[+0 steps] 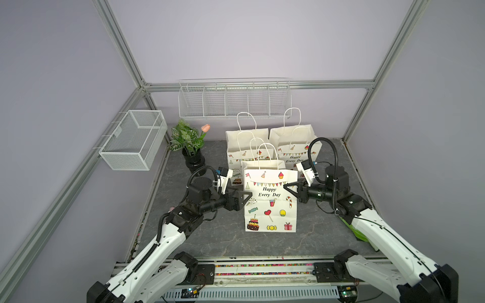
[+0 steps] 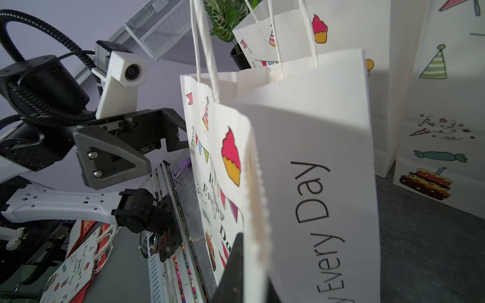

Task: Put away the paper bag
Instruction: Pick up the paper bag from the center of the board, then press the paper bag.

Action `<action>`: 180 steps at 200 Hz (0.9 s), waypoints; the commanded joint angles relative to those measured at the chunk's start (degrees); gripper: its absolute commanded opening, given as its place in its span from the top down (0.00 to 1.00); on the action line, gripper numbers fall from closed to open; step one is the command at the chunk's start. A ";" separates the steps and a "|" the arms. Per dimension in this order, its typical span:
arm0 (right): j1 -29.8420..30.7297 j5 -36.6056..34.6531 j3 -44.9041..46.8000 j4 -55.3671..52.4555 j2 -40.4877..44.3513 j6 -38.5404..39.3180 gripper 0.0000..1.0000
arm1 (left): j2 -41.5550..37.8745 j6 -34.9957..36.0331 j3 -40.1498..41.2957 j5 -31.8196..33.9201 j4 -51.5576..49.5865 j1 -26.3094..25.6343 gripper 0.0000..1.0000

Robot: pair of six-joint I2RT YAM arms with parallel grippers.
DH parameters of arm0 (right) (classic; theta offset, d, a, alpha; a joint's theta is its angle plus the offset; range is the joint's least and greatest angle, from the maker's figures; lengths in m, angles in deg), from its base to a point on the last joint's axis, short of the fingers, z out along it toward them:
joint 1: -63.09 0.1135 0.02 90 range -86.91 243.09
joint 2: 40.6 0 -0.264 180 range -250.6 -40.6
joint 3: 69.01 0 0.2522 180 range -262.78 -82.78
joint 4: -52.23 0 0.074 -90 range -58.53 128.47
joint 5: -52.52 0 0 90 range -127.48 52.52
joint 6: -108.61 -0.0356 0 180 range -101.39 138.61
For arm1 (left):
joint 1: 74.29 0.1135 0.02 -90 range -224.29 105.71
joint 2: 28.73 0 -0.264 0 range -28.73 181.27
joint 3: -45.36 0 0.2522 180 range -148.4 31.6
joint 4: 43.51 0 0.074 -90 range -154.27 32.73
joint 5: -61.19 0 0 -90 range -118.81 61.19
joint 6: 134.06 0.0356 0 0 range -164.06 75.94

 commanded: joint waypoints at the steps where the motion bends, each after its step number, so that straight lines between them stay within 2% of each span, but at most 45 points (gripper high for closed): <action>1: -0.76 -1.08 -0.50 -0.63 2.39 -1.18 0.93 | -3.38 -1.22 -0.57 1.39 -2.67 -0.33 0.01; 51: -1.71 1.68 -2.64 -0.91 5.60 -3.51 0.93 | -9.38 -5.61 5.06 3.39 1.86 -0.36 0.01; 91: -1.72 5.79 -3.84 1.31 6.74 -6.75 0.93 | -3.73 -11.64 7.83 -1.77 14.30 -0.37 0.01; 142: -1.73 7.80 -5.61 2.20 7.45 -8.56 0.93 | 2.72 -12.72 3.69 -6.95 19.34 -3.00 0.00; 150: -1.73 7.61 -5.62 2.01 7.59 -8.49 0.93 | 2.98 -12.58 3.16 -7.14 19.43 -3.86 0.03; 167: -1.69 7.21 -5.67 1.84 7.61 -8.34 0.93 | 3.13 -12.25 2.40 -7.95 19.11 -5.09 0.20; 180: -1.76 6.92 -5.69 1.92 7.61 -8.34 0.93 | 2.95 -12.05 2.00 -8.25 18.71 -5.67 0.30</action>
